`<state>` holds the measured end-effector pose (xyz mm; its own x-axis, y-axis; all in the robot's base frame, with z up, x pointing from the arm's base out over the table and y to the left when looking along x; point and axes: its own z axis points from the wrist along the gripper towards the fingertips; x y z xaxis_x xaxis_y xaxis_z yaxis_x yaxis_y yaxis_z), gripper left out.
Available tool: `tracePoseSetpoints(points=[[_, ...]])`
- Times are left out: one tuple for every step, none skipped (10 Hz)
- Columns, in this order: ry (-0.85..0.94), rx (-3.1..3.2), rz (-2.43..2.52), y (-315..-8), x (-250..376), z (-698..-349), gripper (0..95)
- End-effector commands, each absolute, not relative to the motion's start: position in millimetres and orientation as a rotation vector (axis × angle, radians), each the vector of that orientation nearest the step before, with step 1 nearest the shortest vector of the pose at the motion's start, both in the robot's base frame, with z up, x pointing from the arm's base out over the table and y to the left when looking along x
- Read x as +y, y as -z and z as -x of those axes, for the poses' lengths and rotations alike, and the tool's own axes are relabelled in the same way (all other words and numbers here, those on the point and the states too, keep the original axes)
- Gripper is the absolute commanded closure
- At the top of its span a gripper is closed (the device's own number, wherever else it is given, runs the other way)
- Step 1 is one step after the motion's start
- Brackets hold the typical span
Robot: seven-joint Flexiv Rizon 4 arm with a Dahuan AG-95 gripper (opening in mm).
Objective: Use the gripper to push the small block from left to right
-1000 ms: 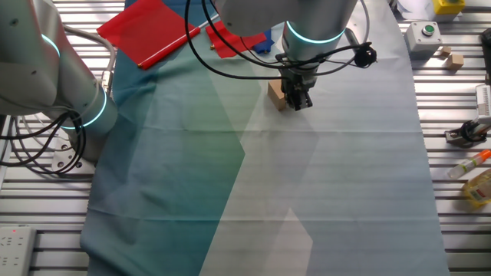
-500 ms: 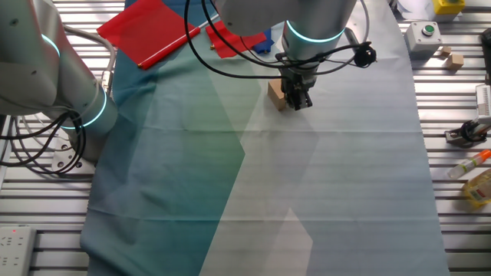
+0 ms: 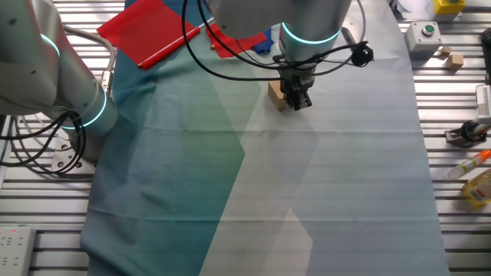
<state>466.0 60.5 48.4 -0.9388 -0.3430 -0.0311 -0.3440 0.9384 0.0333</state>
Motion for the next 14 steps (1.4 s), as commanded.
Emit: tracePoseSetpoints(points=[[-0.034,3.080,0.477,-47.9,60.9,-467.1,95.0],[-0.038,3.085,0.455,-47.9,60.9,-467.1,95.0],[-0.040,3.085,0.454,-47.9,60.9,-467.1,95.0],[-0.046,3.086,0.442,-47.9,60.9,-467.1,95.0],[-0.047,3.086,0.439,-47.9,60.9,-467.1,95.0],[-0.048,3.088,0.436,-47.9,60.9,-467.1,95.0],[-0.052,3.087,0.437,-47.9,60.9,-467.1,95.0],[-0.053,3.086,0.439,-47.9,60.9,-467.1,95.0],[-0.056,3.086,0.441,-47.9,60.9,-467.1,95.0],[-0.057,3.086,0.446,-47.9,60.9,-467.1,95.0],[-0.060,3.087,0.453,-47.9,60.9,-467.1,95.0],[-0.060,3.089,0.456,-47.9,60.9,-467.1,95.0],[-0.060,3.089,0.457,-47.9,60.9,-467.1,95.0],[-0.061,3.089,0.460,-47.9,60.9,-467.1,95.0]])
